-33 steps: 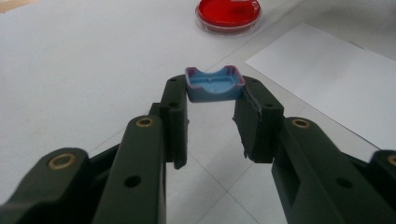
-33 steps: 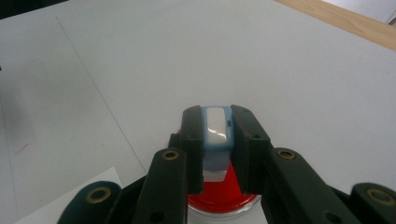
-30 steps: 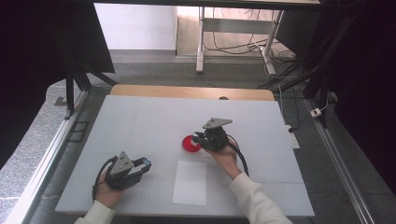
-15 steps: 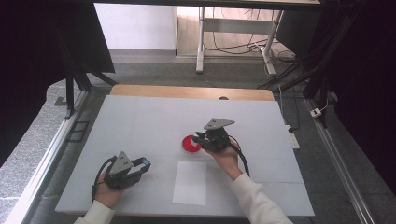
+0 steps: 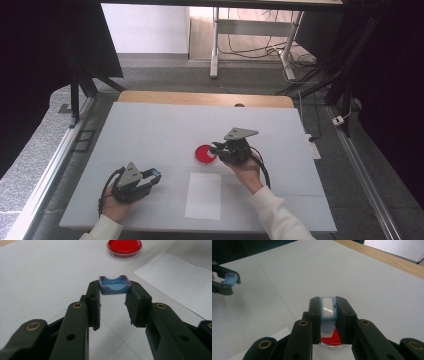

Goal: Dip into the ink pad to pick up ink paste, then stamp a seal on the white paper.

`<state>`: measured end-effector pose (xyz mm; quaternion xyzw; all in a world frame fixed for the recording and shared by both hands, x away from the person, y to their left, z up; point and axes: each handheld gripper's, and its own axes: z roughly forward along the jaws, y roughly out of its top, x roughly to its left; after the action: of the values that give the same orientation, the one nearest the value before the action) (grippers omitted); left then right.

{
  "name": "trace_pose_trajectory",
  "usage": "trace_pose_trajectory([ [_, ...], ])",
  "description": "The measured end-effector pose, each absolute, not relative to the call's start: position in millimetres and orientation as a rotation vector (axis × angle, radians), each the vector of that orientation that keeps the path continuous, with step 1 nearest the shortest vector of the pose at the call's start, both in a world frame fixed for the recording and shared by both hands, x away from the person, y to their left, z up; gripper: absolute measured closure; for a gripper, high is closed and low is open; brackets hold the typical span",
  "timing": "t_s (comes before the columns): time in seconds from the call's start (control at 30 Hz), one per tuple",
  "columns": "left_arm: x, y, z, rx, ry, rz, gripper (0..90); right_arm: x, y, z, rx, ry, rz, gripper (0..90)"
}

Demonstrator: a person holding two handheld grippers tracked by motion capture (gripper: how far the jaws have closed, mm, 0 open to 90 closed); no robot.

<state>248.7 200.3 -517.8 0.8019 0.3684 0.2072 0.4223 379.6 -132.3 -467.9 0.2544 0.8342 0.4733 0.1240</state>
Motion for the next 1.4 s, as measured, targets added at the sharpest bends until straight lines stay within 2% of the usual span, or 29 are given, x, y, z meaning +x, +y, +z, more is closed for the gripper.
trace_pose_trajectory([
  [1.4, 249, 198, -518, 2.011, 0.916, 0.519, 65.1, 335, -149, -456, 0.672, 2.470, 1.428, 75.3],
])
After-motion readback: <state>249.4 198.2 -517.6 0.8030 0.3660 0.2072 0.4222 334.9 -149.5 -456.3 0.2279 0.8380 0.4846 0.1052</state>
